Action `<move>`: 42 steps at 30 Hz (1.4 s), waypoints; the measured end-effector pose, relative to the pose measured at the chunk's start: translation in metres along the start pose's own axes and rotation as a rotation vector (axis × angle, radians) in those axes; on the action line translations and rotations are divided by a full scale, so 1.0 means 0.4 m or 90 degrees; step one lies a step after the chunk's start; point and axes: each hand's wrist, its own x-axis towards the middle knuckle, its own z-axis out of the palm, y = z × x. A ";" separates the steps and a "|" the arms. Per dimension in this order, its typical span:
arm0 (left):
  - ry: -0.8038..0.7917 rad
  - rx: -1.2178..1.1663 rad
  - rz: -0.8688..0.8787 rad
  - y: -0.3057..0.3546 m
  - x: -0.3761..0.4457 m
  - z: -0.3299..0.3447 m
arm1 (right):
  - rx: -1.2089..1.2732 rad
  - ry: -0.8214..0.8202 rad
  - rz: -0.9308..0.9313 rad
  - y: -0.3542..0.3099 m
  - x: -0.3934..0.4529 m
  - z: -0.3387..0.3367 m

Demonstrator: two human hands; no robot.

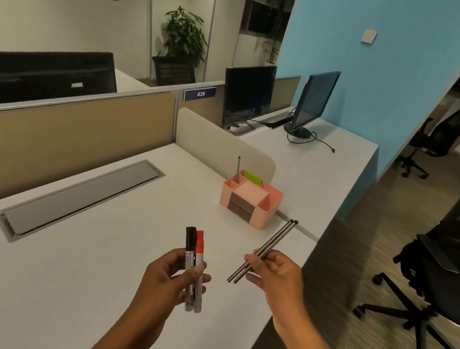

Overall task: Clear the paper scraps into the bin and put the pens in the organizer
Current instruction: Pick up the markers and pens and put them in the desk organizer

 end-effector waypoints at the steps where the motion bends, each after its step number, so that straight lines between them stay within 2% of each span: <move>1: 0.003 -0.004 -0.005 0.002 0.038 0.022 | -0.013 0.008 -0.008 -0.010 0.067 -0.003; 10: 0.023 -0.013 -0.031 0.016 0.314 0.183 | -0.154 0.026 -0.153 -0.155 0.690 0.057; 16: 0.035 -0.003 -0.059 0.012 0.441 0.233 | -0.224 -0.013 -0.161 -0.119 0.947 0.162; 29: 0.064 0.031 -0.115 -0.027 0.493 0.215 | -0.438 -0.029 -0.121 -0.005 1.095 0.236; 34: 0.062 0.029 -0.107 -0.024 0.491 0.206 | -0.447 -0.011 -0.105 0.002 1.099 0.237; 42: 0.043 0.014 -0.079 -0.028 0.491 0.197 | -0.417 -0.012 -0.154 -0.009 1.097 0.205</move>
